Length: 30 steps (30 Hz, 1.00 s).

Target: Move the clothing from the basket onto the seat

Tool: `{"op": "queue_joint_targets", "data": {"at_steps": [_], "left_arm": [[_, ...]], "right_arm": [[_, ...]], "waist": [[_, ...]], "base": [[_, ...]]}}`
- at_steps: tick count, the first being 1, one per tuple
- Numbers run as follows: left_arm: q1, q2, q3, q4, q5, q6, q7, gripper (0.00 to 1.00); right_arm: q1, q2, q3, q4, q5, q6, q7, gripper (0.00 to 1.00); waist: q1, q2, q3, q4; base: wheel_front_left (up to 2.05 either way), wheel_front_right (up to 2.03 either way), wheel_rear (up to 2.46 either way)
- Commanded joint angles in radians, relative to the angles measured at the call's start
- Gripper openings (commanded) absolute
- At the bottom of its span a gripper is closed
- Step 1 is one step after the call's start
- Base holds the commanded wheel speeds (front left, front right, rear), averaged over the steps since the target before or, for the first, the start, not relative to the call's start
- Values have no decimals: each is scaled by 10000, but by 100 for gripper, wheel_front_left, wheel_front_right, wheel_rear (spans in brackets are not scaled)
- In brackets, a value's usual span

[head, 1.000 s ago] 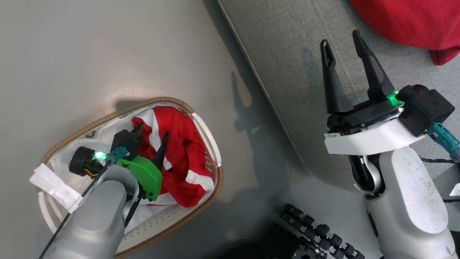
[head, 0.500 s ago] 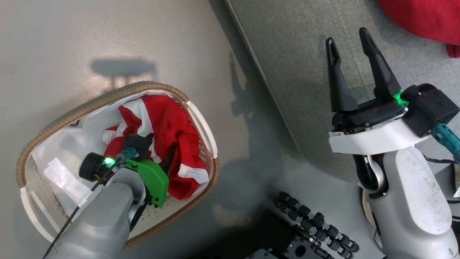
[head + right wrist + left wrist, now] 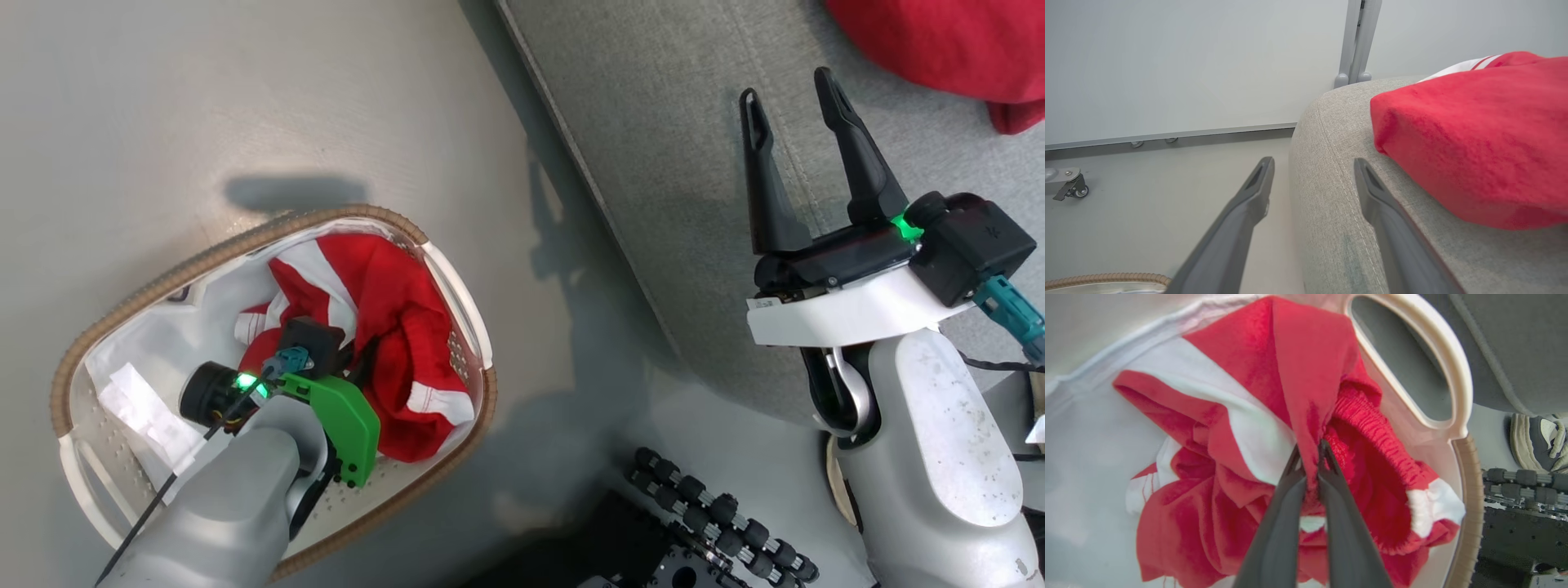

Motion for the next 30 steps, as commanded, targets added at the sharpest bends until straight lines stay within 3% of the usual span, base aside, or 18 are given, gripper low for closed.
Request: {"op": "queue_joint_targets", "data": {"at_steps": [1, 10, 21, 30], "left_arm": [[137, -23, -41, -18, -160, -32, -100, 0], [1131, -350, 350, -755, -34, -32, -186, 0], [2992, -965, 2561, -2462, 1485, -32, -184, 0], [4135, -1302, 4456, -3898, 2915, -32, -185, 0]], "right_arm": [[37, -11, -27, 97, -110, -12, -1, 100], [514, -22, -75, 609, -595, -10, -1, 100], [1780, -27, -549, 1118, -1172, -10, -1, 100], [2724, -25, -483, 1306, -1065, -10, -1, 100]], "waist": [[-1, -1, -573, 203], [-1, -1, -2484, 1058], [-1, -1, -4664, 2503], [-1, -1, -5947, 3184]], "base": [[0, 0, 0], [0, 0, 0], [0, 0, 0], [0, 0, 0]]}}
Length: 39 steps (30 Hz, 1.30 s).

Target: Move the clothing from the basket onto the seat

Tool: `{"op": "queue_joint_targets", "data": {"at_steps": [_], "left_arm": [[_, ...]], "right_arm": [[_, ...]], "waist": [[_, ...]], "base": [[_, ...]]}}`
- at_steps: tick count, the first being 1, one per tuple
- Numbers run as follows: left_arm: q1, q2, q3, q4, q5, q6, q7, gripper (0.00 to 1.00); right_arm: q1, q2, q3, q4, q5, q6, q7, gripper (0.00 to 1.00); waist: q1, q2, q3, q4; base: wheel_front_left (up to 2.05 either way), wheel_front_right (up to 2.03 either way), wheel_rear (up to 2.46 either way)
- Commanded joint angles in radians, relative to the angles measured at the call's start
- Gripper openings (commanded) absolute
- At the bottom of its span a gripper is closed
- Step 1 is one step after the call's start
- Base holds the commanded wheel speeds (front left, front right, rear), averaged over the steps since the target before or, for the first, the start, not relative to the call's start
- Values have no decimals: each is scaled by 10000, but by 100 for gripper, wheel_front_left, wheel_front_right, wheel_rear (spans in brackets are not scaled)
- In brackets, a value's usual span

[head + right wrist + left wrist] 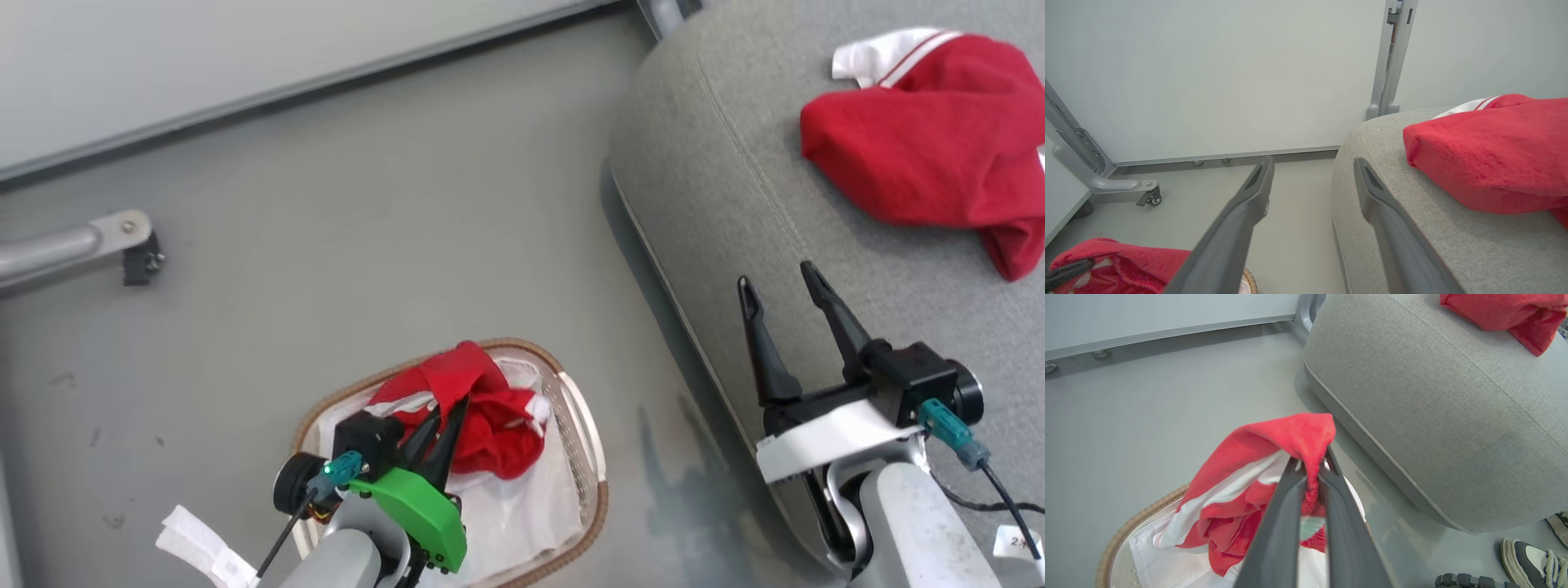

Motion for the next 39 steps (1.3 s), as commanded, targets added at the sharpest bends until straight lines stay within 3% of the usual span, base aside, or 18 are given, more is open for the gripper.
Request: {"op": "queue_joint_targets", "data": {"at_steps": [1, 10, 21, 39], "left_arm": [[265, -63, 238, -231, 227, -32, -34, 0], [570, -365, 1636, -2163, 1076, -32, -34, 0], [-250, -539, 1834, -3842, 1568, -33, -34, 0], [-564, -733, 991, -4026, 1358, -33, -35, 0]], "right_arm": [[298, -45, 26, 36, 27, -10, -1, 100], [830, -45, 241, 294, 61, -10, -1, 100], [1338, -40, 859, 547, 11, -10, -1, 100], [-318, -548, 4470, 1293, -535, -12, -1, 100]], "waist": [[1, 0, -1145, 925], [1, 0, -1976, 1185], [1, 0, -2655, 1402], [1, 0, -2856, 1933]], "base": [[0, 0, 0], [0, 0, 0], [0, 0, 0], [0, 0, 0]]}}
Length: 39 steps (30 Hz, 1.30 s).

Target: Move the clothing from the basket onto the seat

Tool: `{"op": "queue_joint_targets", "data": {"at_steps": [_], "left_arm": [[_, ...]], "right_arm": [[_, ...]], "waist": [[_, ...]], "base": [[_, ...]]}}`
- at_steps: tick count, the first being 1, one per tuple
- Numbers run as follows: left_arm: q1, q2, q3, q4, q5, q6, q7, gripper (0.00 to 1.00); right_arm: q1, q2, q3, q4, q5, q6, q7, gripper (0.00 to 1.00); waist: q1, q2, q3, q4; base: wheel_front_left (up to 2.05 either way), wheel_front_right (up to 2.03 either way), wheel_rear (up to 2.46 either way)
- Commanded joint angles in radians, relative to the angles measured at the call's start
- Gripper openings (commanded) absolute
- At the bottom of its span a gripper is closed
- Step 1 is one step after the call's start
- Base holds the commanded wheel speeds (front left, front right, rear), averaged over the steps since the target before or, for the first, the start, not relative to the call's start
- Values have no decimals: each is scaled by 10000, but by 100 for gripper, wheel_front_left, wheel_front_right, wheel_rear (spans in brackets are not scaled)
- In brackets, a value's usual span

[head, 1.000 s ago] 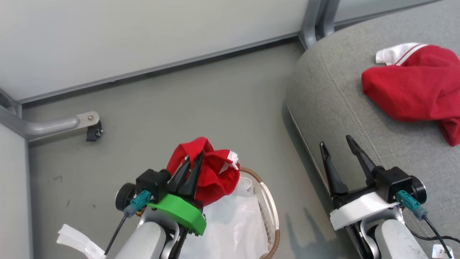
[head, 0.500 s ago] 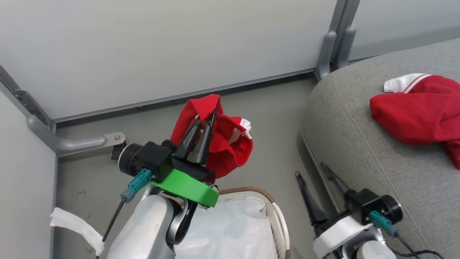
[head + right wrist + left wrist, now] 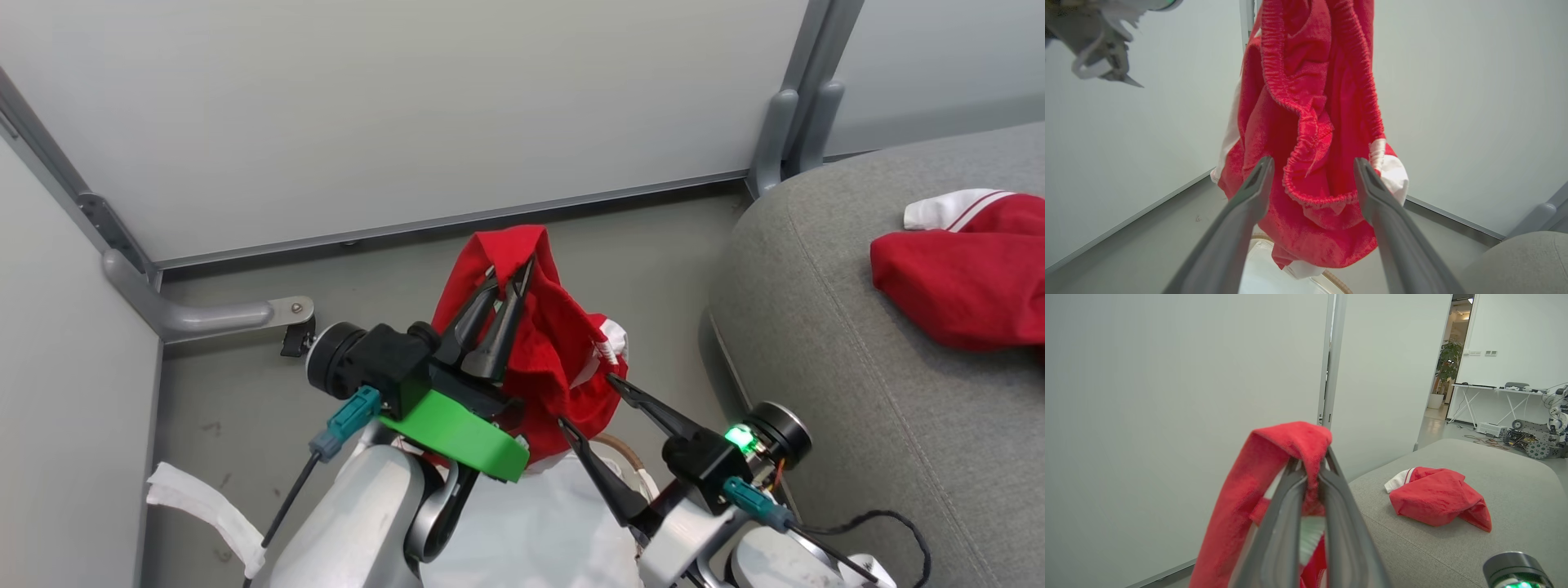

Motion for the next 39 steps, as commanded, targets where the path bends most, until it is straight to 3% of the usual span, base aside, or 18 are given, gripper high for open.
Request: {"op": "queue_joint_targets", "data": {"at_steps": [1, 10, 12, 13, 19, 20, 21, 22, 30, 39], "left_arm": [[-109, -36, -53, 9, 5, -33, -35, 0], [-187, -89, -512, 81, -195, -33, -35, 0], [-208, -84, -626, 86, -221, -33, -35, 0], [-209, -89, -658, 97, -251, -33, -35, 0], [-169, -30, -592, 200, -266, -33, -35, 0], [-147, -32, -547, 192, -272, -33, -35, 32], [-124, -39, -557, 186, -323, -33, -35, 71], [-114, -30, -529, 190, -305, -33, -35, 100], [257, 155, -78, 283, 13, -33, -18, 100], [769, 477, 238, 265, 339, -33, -16, 100]], "right_arm": [[-240, 25, 107, 125, 41, -14, -1, 100], [-1384, 420, 759, 2304, 42, -14, -3, 100], [-1463, 457, 747, 2608, 163, -14, -1, 37], [-1520, 475, 799, 2679, 184, -12, -1, 0], [-1597, 500, 815, 2506, 626, -14, -1, 0], [-1532, 494, 728, 2435, 757, -14, -1, 0], [-1504, 490, 671, 2362, 793, -12, -1, 0], [-1489, 503, 621, 2216, 775, -14, -2, 0], [-950, 493, 33, 1212, 1095, -14, -2, 0], [-336, 504, -457, 122, 1333, -12, -2, 0]], "waist": [[1, 0, -1, 86], [1, 0, -49, 433], [1, 0, -35, 490], [1, 0, -17, 512], [1, 0, 121, 480], [1, 0, 154, 432], [1, 0, 176, 395], [1, 0, 203, 331], [1, 0, 393, -678], [1, 0, 755, -2774]], "base": [[0, 0, 0], [0, 0, 0], [0, 0, 0], [0, 0, 0], [0, 0, 0], [0, 0, 0], [0, 0, 0], [0, 0, 0], [0, 0, 0], [0, 0, 0]]}}
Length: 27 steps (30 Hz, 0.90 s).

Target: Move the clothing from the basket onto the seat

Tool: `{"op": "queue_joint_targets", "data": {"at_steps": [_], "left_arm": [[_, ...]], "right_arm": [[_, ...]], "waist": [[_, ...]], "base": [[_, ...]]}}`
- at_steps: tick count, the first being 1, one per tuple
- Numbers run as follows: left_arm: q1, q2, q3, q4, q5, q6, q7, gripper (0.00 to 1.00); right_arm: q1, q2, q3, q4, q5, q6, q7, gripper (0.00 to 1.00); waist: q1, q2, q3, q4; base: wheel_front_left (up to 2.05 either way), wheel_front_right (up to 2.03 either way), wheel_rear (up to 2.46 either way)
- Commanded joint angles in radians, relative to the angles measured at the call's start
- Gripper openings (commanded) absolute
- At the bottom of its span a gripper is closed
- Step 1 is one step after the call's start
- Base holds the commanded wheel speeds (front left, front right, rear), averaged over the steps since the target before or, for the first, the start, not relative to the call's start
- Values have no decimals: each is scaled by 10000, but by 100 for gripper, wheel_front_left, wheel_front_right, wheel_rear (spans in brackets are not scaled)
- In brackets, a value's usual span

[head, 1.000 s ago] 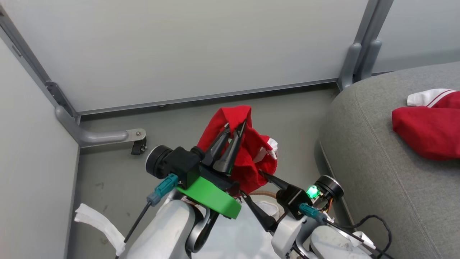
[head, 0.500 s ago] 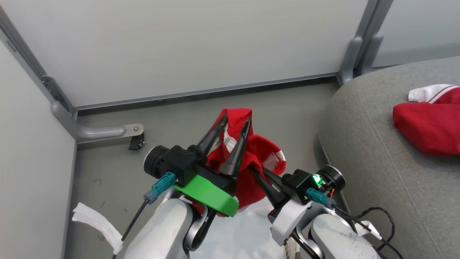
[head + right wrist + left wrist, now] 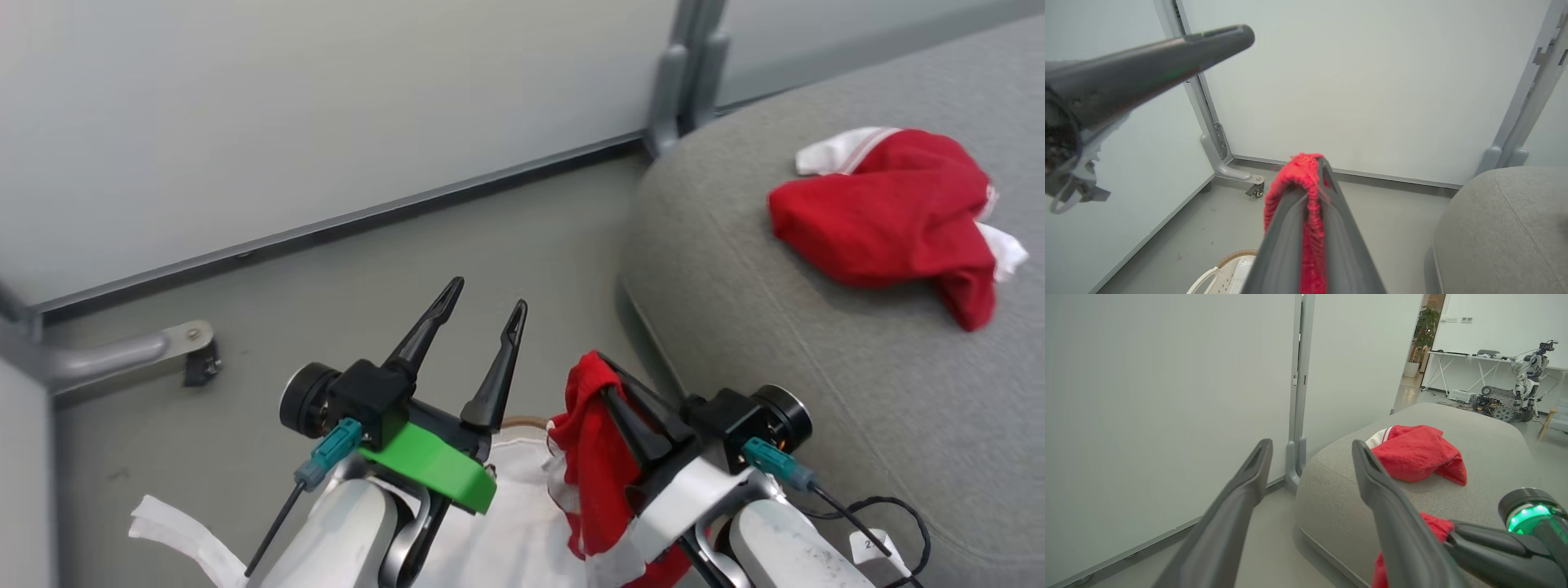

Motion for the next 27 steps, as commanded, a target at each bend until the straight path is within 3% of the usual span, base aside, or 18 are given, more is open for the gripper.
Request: {"op": "queue_joint_targets", "data": {"at_steps": [1, 12, 20, 27], "left_arm": [[162, 99, 50, 2, 61, -33, 8, 100], [351, 288, 35, 71, 118, -33, 8, 100], [-393, 653, -710, 370, -143, -33, 8, 100], [-635, 1243, -841, 402, -283, -33, 9, 100]], "right_arm": [[158, -25, -121, -185, 41, -11, -4, 0], [366, -17, -735, -1004, -94, -11, -4, 0], [-628, -24, -2061, -1786, -543, -11, -4, 0], [-2903, -812, -2998, -2811, -966, -11, -3, 0]], "waist": [[1, 0, 345, -1422], [1, 0, 932, -3622], [1, 0, 1856, -3822], [1, 0, 2680, -3835]], "base": [[0, 0, 0], [0, 0, 0], [0, 0, 0], [11, 11, 11]]}}
